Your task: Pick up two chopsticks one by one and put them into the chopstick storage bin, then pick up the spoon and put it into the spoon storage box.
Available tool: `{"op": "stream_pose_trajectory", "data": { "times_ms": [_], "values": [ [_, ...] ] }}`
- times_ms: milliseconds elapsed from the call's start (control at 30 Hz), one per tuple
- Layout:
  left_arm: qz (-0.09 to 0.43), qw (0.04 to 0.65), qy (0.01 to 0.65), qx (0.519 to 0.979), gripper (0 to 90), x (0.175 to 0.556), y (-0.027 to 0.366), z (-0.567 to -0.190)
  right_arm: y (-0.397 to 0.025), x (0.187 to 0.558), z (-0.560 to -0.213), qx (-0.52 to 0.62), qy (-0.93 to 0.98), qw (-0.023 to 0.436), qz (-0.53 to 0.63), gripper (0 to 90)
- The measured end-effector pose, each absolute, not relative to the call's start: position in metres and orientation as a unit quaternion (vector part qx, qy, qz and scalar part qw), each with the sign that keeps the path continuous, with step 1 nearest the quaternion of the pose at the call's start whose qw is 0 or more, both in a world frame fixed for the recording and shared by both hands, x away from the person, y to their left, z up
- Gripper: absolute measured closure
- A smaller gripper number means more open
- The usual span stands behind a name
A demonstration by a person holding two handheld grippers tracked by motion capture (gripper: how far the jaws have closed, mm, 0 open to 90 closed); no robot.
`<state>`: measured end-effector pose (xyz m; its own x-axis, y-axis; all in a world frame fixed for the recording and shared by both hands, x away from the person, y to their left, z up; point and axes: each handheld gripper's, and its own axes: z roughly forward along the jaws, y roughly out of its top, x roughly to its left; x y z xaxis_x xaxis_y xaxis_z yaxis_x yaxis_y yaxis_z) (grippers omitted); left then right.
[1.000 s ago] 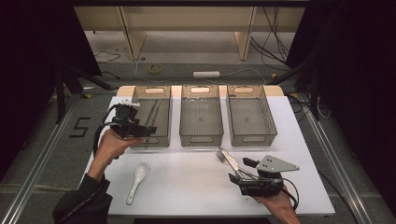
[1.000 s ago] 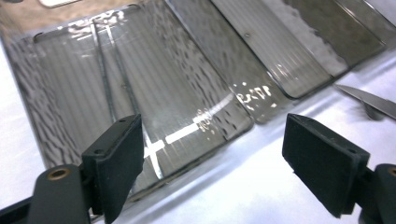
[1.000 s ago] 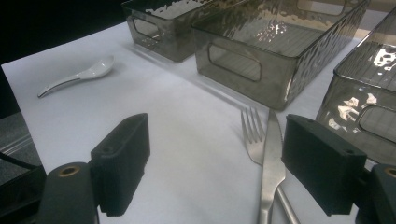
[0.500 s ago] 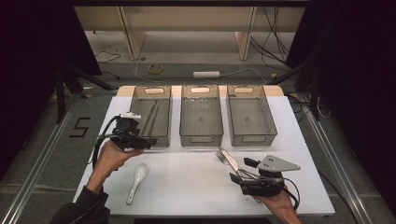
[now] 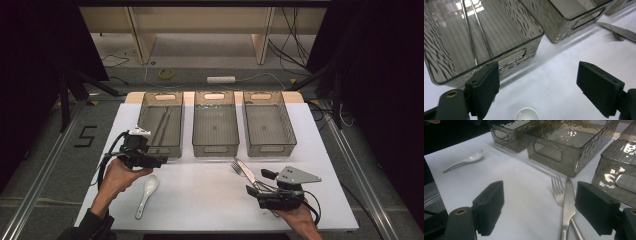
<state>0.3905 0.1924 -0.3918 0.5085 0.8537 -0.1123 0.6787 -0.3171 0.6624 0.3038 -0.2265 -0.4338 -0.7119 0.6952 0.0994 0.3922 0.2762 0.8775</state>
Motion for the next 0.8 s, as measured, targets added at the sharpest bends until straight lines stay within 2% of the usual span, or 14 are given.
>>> {"op": "stream_pose_trajectory", "data": {
  "times_ms": [467,800],
  "values": [
    [0.122,0.302,0.490,0.808,17.9,0.380,0.191,-0.406,-0.227,0.303,-0.433,0.347,0.783,0.156,0.492,24.3],
    [0.105,0.225,0.504,0.827,18.9,0.370,0.189,-0.416,-0.225,0.303,-0.432,0.343,0.785,0.154,0.492,24.3]
  ]
}}
